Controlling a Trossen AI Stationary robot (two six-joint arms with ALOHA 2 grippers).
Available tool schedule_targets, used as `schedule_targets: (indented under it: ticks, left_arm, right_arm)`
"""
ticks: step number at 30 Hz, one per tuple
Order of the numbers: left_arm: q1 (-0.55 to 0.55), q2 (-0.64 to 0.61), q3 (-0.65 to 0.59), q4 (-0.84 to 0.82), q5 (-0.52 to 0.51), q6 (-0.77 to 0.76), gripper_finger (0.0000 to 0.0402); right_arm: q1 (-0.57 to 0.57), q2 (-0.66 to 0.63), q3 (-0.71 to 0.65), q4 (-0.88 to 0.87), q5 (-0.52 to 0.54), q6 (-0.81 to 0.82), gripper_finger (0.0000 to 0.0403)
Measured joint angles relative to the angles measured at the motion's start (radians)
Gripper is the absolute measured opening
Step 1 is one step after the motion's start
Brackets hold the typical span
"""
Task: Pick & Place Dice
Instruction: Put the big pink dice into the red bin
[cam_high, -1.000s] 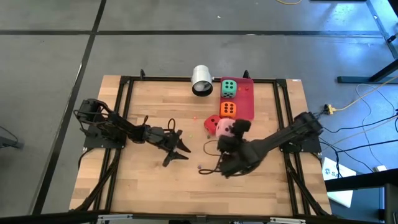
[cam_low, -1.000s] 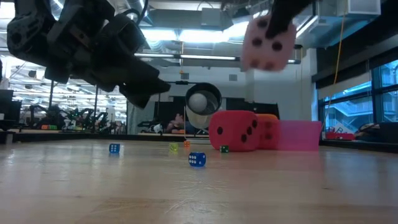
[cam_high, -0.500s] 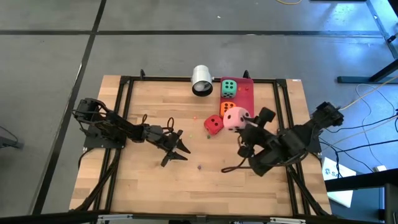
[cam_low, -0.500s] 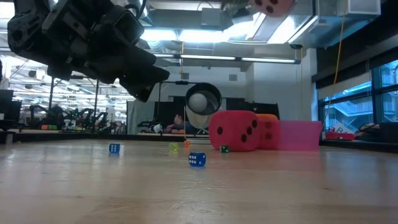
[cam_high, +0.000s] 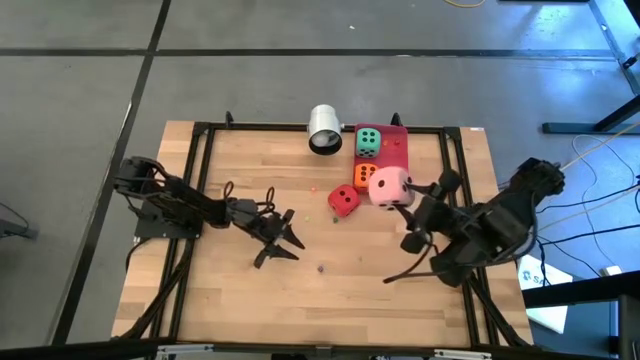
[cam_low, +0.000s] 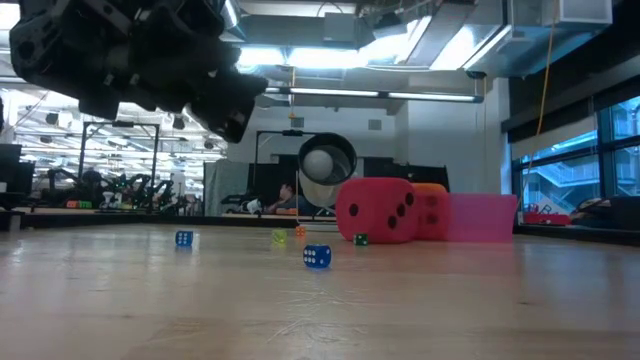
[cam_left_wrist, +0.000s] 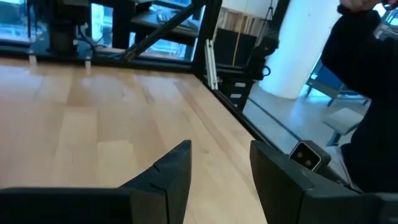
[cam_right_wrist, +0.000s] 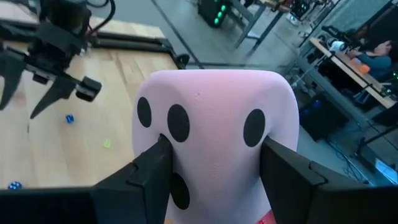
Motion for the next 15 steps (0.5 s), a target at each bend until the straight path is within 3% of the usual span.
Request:
schedule_targets:
  ticks: [9,15]
  left_arm:
    - [0.0,-0.009,0.0,-0.001,0.004,0.022,0.0157]
    - [0.0,-0.009,0.0,-0.001,-0.006,0.021,0.0157]
  right_arm:
    - [0.066,-0.017,0.0,0.049,0.014,0.013,0.0203]
    - [0.063,-0.013,0.0,0.308,-0.069,-0.27,0.0203]
